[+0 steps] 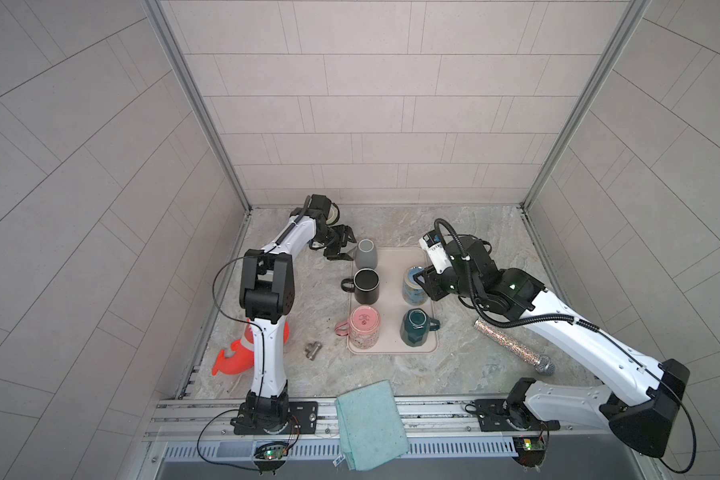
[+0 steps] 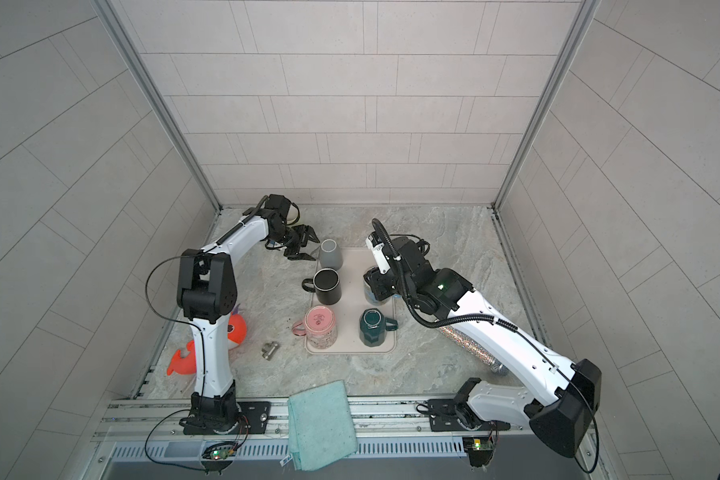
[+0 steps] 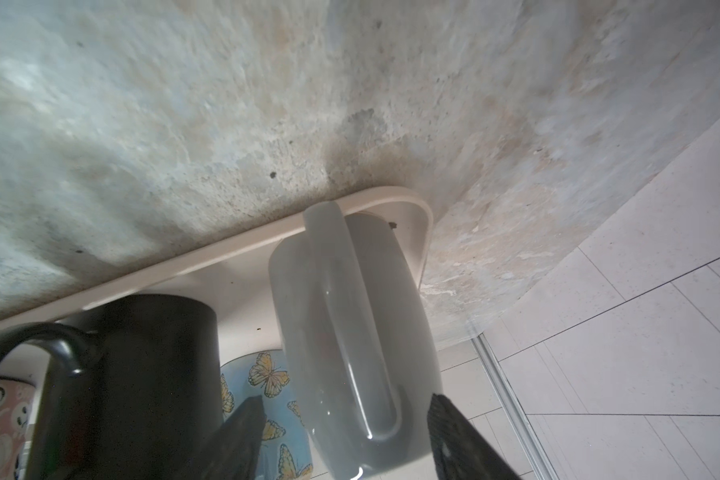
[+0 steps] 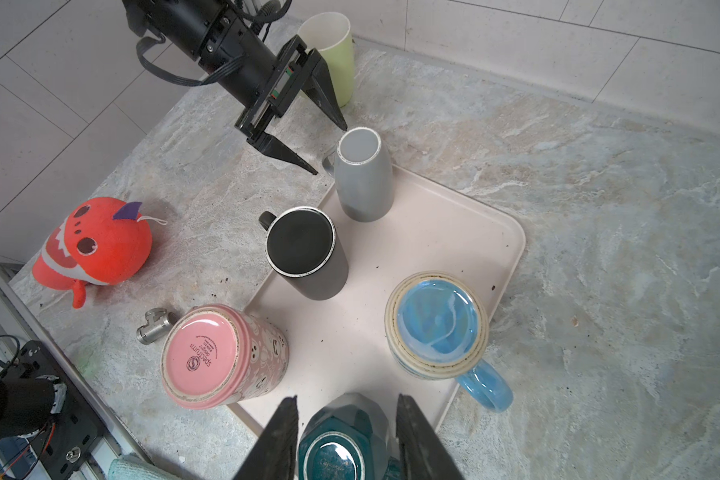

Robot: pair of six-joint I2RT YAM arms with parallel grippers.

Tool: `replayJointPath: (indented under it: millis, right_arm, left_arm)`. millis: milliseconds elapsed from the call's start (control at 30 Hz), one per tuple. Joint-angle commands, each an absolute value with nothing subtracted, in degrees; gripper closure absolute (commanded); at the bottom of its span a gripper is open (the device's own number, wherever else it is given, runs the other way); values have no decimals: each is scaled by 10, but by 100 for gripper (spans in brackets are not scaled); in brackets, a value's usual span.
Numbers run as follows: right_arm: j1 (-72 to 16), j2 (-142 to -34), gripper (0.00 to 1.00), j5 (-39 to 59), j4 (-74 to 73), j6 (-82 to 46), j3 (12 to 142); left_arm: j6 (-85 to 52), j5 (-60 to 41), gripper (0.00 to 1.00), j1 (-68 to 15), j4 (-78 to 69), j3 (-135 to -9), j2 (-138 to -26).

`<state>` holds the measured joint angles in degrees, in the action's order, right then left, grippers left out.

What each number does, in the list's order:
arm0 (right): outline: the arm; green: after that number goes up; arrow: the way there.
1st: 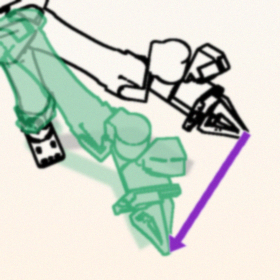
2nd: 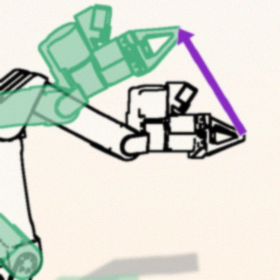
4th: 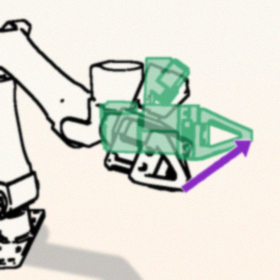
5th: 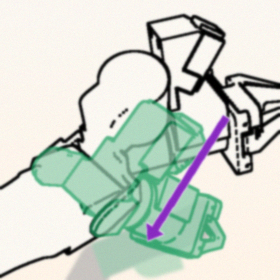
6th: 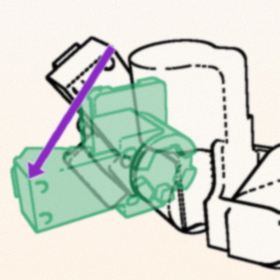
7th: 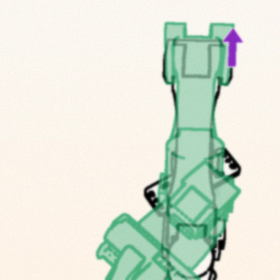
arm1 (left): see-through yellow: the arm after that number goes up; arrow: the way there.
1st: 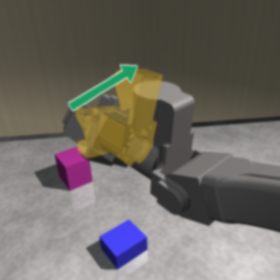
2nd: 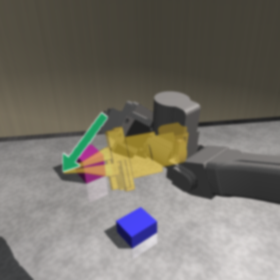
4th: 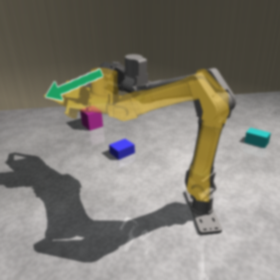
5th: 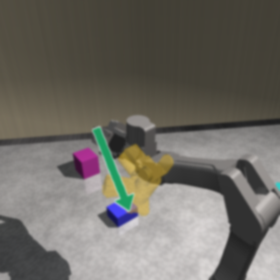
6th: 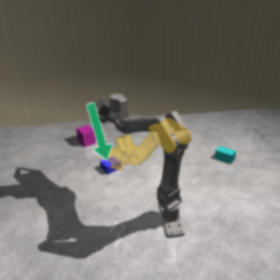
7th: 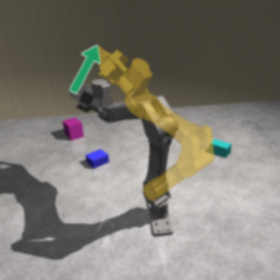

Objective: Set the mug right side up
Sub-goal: 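Lower the left gripper and close it on the grey mug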

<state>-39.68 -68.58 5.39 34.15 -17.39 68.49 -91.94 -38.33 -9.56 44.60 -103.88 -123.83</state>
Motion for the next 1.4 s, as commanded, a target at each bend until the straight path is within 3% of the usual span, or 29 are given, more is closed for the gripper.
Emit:
replayJointPath:
  millis: [0,333,1067,1367]
  right_arm:
    - [-393,-687,60,57,342,-169,682]
    - [-386,-692,60,66,335,-170,674]
    - [-385,-690,60,76,324,-182,659]
    - [-385,-684,60,74,325,-183,655]
  left_arm:
    - [-929,-375,31,-99,462,-1060,-1260]
    - [-924,-381,32,-102,465,-1060,-1278]
    - [-922,-409,51,-110,438,-1012,-1276]
    - [-941,-411,52,-114,420,-1024,-1286]
